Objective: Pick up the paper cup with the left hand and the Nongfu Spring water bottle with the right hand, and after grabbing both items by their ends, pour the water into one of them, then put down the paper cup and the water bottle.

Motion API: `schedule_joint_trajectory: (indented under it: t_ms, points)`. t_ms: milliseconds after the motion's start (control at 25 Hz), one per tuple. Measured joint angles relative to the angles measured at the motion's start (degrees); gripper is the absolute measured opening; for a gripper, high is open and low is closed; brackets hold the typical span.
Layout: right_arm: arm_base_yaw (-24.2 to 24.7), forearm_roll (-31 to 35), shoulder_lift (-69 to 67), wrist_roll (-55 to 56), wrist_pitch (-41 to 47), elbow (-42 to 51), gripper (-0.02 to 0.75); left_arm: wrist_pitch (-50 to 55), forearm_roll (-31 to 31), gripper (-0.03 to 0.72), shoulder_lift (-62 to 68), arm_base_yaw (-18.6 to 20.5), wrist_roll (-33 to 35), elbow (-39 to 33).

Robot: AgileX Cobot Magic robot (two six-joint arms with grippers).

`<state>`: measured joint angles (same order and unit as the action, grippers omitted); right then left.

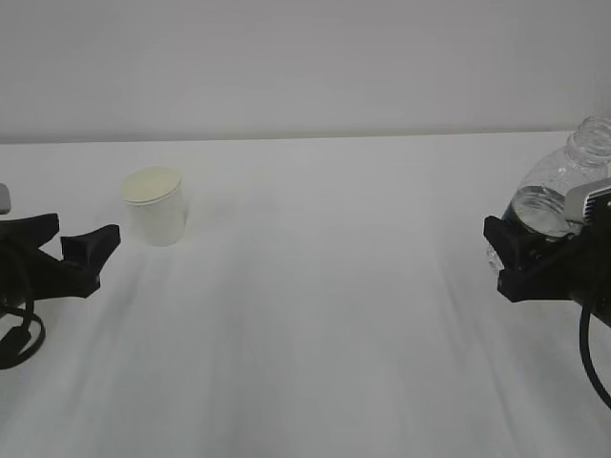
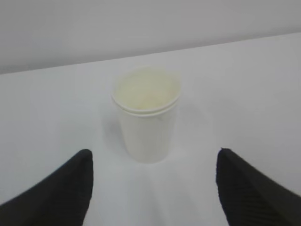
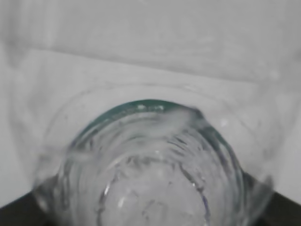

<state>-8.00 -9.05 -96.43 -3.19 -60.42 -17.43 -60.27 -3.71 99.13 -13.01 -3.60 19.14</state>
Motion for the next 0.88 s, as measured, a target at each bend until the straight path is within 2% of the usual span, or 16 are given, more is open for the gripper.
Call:
schedule_joint_trajectory:
  t_ms: [280, 520, 880]
  points:
    - [0.0, -0.14, 0.0, 0.0, 0.0, 0.0, 0.487, 2.36, -7.13, 0.587, 3.43, 5.04, -3.91, 4.16]
    - [0.0, -0.27, 0.0, -0.13, 0.0, 0.0, 0.487, 2.62, -11.82, 0.587, 9.05, 5.45, -4.73, 7.22]
    - [0.0, -0.41, 0.0, -0.13, 0.0, 0.0, 0.487, 2.0, -12.19, 0.587, 15.76, 5.45, -4.86, 14.06]
